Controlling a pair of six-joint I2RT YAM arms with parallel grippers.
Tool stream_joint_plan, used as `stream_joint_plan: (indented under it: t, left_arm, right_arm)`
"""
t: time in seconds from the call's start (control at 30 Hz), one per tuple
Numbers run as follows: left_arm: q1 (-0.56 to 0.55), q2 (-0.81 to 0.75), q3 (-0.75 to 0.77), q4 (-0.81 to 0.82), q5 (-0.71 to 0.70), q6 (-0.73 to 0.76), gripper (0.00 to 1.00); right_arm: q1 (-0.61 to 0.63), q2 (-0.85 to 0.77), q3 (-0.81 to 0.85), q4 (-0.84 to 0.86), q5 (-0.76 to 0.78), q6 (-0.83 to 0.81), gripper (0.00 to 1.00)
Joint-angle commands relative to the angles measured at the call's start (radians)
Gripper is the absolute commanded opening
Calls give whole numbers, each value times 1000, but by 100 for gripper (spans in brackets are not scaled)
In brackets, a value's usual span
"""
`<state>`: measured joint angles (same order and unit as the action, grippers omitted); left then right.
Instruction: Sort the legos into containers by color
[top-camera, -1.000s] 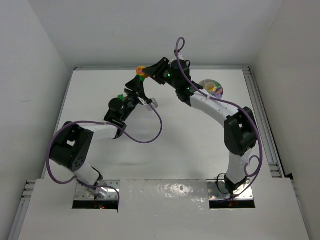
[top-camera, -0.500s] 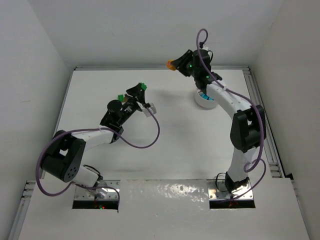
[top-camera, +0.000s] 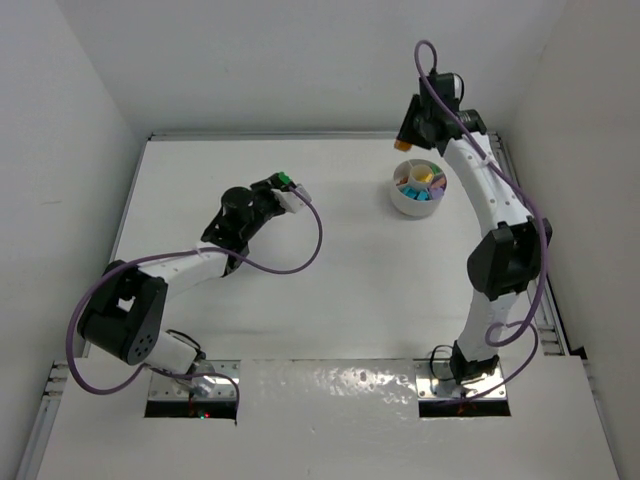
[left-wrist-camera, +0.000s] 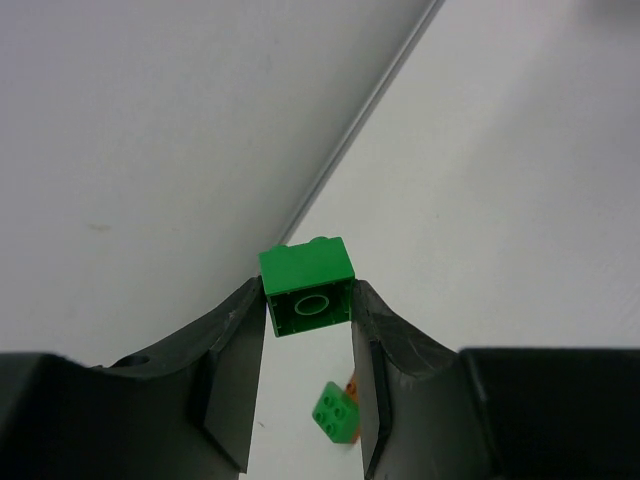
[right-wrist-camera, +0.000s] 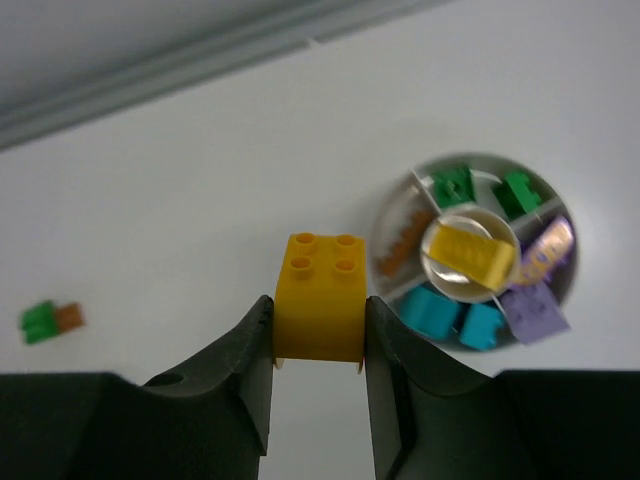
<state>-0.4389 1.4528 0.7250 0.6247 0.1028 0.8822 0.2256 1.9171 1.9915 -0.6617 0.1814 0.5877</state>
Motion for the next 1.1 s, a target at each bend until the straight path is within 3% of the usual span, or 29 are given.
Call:
stream_joint_plan:
  t: [0.0, 0.33, 1.07]
  left_arm:
    - [-6, -28, 25, -37, -34, -74, 0]
    - [-6, -26, 33, -69, -54, -132, 0]
    - [-6, -28, 31, -66, -69, -123, 0]
  right_arm:
    - [-3, -64, -117, -108, 69, -31, 0]
    - [-48, -81, -195, -73, 122, -40, 0]
    - [-130, 40, -145, -35, -28, 20, 0]
